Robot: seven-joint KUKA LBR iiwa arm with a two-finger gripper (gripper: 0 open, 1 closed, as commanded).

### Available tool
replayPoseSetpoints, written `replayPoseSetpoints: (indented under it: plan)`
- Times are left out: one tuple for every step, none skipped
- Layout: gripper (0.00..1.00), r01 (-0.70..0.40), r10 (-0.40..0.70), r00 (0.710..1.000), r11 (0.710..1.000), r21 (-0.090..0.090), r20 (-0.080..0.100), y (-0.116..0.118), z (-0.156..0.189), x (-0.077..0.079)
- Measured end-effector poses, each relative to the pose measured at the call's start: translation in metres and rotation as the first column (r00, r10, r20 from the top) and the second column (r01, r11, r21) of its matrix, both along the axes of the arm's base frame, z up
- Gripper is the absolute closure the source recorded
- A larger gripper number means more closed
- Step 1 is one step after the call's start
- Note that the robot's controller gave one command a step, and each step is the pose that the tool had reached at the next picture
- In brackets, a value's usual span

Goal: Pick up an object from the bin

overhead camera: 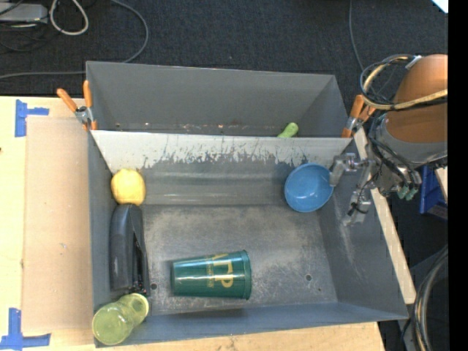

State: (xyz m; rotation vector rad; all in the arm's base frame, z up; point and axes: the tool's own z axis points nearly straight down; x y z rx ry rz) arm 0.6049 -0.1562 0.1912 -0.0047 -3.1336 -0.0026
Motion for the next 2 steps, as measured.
replayPoseSetpoints:
  plan:
    - [0.00,-0.006,0.006,1.000,1.000,-0.001,0.008,0.001,0.005,0.002]
    - [0.00,0.155,-0.155,0.988,0.988,0.000,0.000,0.021,-0.066,-0.005]
